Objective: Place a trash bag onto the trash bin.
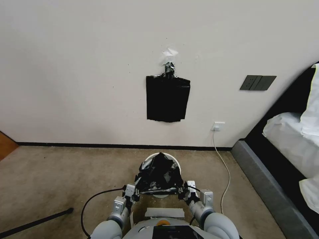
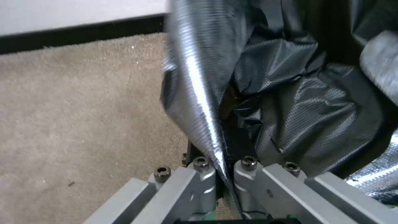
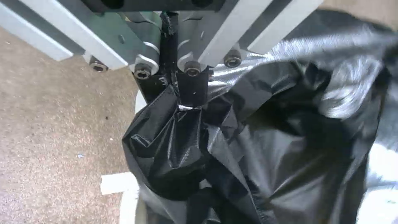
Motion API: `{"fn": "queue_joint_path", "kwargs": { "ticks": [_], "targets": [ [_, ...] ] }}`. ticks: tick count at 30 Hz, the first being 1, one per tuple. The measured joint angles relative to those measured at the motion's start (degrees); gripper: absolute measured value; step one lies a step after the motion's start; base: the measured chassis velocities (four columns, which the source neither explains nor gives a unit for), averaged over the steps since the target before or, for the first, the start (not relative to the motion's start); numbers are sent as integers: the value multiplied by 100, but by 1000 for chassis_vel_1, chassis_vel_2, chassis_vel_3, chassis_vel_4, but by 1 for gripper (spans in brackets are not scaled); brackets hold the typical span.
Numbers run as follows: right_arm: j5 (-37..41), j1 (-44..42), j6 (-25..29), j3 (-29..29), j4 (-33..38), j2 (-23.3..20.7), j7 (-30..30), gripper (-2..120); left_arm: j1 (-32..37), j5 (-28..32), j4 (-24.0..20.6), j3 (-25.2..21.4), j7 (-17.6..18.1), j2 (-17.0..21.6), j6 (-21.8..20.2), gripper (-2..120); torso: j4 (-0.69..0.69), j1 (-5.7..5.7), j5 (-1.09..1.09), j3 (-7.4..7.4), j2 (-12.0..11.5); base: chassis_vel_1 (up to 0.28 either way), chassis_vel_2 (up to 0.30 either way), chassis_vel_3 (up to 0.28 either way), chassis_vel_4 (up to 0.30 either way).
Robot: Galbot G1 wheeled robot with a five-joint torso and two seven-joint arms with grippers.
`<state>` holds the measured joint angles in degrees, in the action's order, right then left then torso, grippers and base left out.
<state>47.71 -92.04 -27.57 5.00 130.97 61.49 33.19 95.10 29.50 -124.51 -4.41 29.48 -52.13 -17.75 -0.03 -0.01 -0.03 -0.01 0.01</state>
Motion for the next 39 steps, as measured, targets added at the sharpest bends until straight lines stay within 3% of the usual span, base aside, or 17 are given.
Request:
{"fn": "queue_joint_path", "kwargs": {
  "ticks": [7, 8, 14, 28, 35, 39],
  "targets": [
    [-41, 28, 2, -23, -248, 46, -6, 0, -111, -29, 162, 51, 10, -119, 46, 0, 7, 2, 13, 2, -1, 0, 0, 0, 0],
    [-156, -25, 2, -37, -200, 36, -4, 0, -104, -67, 149, 53, 10, -129, 73, 0, 5, 2, 3, 2, -1, 0, 0, 0, 0],
    [-236, -127, -22, -42, -25, -21, 35, 0, -84, -146, 114, 66, 5, -127, 102, 0, 3, 1, 2, 2, -1, 0, 0, 0, 0],
    [-129, 272, 298, -47, -716, 122, -130, 0, -472, -96, 707, 89, -40, -237, 384, 0, 3, 1, 4, 1, -1, 0, 0, 0, 0],
    [-140, 256, 453, -33, -792, 133, -183, 0, -413, -97, 721, 57, -137, -246, 475, 0, 3, 1, 3, 2, -1, 0, 0, 0, 0],
    [-174, 180, 501, -26, -732, 132, -186, 14, -338, -120, 632, 7, -138, -234, 445, 3, 3, 1, 4, 1, -1, 0, 0, 0, 0]
  ]
}}
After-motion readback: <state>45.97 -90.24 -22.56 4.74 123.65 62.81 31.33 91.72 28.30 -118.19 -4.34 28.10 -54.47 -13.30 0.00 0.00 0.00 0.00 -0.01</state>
